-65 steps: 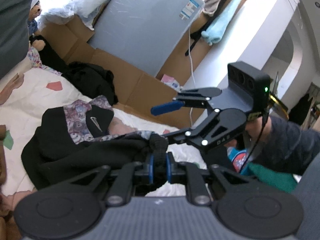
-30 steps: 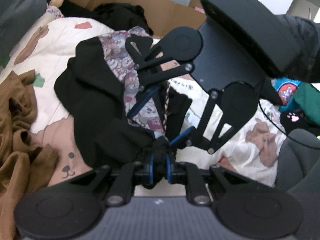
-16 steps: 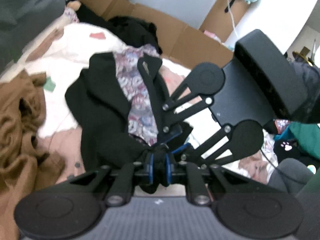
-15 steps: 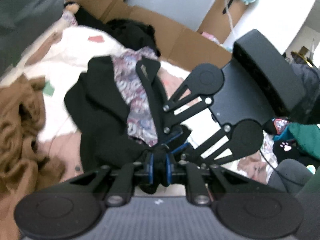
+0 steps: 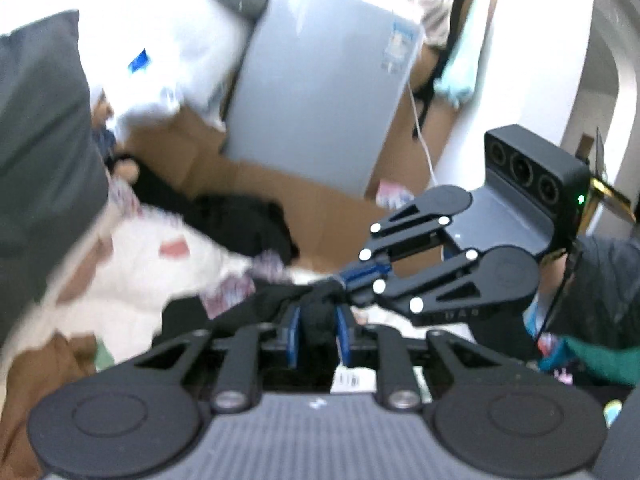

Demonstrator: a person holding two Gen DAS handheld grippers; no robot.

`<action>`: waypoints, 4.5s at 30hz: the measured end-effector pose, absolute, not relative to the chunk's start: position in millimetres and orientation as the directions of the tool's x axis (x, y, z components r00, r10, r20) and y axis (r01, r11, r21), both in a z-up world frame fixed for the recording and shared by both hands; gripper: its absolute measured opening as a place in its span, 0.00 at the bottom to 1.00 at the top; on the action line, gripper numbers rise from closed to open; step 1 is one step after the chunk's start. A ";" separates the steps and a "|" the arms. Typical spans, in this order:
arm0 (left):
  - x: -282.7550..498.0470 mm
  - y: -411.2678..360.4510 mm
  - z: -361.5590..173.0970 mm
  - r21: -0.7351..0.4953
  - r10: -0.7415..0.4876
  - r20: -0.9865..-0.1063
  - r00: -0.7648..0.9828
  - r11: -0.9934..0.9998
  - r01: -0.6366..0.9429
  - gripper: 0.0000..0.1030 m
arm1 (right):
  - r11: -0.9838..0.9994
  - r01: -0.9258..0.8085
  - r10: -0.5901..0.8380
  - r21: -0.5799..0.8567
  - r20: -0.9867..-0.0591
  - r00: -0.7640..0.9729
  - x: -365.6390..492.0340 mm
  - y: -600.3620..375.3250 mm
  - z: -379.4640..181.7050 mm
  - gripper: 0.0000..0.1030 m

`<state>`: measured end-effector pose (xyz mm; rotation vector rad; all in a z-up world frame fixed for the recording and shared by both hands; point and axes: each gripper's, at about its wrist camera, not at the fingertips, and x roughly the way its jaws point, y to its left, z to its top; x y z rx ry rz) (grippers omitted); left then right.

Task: Fold clothes
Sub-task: 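Lift the black garment high off the bed with both tools, then hold the garment raised with both tools so it hangs open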

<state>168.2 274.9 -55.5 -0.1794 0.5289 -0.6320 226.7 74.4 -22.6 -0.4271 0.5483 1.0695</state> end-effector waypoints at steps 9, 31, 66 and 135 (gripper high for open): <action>153.7 257.5 -14.1 -0.266 -0.556 -0.382 0.738 0.831 0.488 0.56 | 0.558 -0.825 0.708 -0.090 -0.466 0.530 241.4 45.1 56.0 0.04; 162.4 172.9 -94.4 -0.311 -0.607 -0.508 0.612 0.791 0.526 0.73 | 0.696 -0.707 0.654 -0.122 -0.298 0.695 232.5 -33.8 132.3 0.04; 196.4 252.7 -15.4 -0.346 -0.605 -0.309 0.734 0.790 0.506 0.13 | 0.872 -0.486 0.459 -0.057 -0.254 0.852 200.5 -148.2 149.6 0.04; 39.7 188.4 57.2 -0.263 -0.741 -0.207 0.639 0.672 0.693 0.10 | 0.986 -0.165 0.160 0.009 -0.310 0.937 -76.8 -185.0 122.0 0.04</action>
